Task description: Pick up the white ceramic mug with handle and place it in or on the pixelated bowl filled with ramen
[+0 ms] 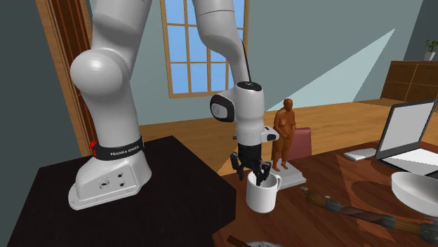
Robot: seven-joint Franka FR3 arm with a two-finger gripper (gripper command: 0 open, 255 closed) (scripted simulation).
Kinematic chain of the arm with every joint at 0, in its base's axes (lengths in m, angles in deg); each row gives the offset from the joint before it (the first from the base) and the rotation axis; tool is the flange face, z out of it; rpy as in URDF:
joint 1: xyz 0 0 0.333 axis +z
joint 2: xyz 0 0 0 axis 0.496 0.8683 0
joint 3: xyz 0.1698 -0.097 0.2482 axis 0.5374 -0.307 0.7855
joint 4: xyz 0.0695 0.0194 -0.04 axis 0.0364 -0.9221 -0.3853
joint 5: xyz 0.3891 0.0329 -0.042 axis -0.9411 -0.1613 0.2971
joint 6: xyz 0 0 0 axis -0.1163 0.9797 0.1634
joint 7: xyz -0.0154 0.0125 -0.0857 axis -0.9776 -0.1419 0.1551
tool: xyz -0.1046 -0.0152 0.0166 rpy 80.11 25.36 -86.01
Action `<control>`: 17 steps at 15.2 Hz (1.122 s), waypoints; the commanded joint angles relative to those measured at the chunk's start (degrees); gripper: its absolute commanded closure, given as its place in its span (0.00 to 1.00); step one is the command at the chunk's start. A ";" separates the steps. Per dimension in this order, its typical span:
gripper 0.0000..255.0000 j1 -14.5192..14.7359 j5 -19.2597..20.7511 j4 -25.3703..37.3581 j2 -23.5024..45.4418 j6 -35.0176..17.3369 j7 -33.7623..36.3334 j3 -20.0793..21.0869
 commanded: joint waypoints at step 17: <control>1.00 10.72 14.85 -4.72 -8.54 4.73 13.29 -12.87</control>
